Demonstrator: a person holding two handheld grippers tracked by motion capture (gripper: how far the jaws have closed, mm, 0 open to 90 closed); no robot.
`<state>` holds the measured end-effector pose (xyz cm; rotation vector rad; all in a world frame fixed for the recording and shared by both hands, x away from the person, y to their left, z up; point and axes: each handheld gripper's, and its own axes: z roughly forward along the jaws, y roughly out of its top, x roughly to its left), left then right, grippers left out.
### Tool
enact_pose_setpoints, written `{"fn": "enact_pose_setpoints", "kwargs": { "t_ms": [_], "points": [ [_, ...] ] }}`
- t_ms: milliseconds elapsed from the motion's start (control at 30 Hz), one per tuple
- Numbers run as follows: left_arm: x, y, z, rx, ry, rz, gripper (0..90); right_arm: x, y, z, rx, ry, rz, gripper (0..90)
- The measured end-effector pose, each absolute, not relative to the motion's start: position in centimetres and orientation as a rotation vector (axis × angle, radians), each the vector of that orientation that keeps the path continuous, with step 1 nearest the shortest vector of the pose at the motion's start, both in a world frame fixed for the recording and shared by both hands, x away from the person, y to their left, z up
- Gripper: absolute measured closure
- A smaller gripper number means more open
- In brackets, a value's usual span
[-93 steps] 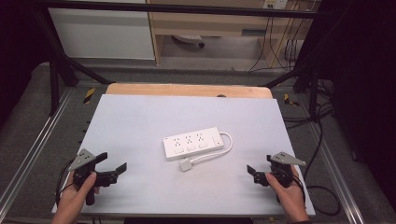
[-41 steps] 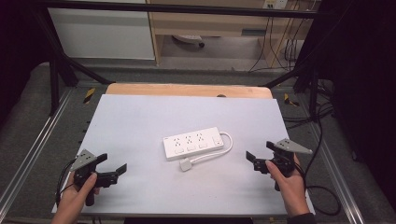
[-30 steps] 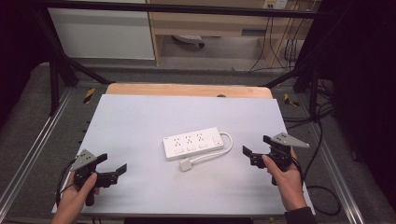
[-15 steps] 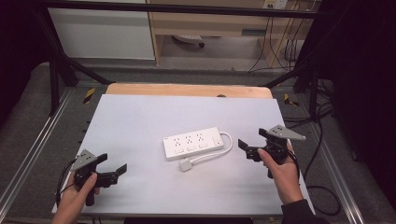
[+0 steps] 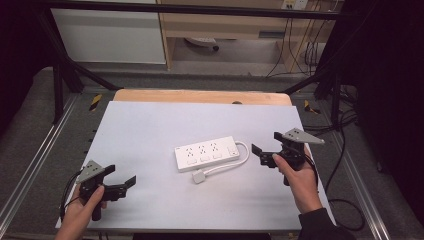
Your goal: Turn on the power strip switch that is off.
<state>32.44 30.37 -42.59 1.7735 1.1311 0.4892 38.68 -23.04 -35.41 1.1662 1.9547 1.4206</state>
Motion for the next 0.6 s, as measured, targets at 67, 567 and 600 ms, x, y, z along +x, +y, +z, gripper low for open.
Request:
{"fn": "enact_pose_setpoints", "kwargs": {
  "t_ms": [67,567,600],
  "points": [
    [32.4,30.4,-42.6,1.777,1.133,0.491,6.4,38.8,-22.9,-35.3,1.162,1.95,1.422,2.4],
    [32.5,30.3,-42.7,1.783,1.129,0.492,6.4,39.6,-21.2,-34.6,1.141,1.927,1.442,2.6],
    [32.5,30.3,-42.7,1.785,1.129,0.492,6.5,39.7,-21.1,-34.6,1.143,1.925,1.446,2.6]
  ]
}}
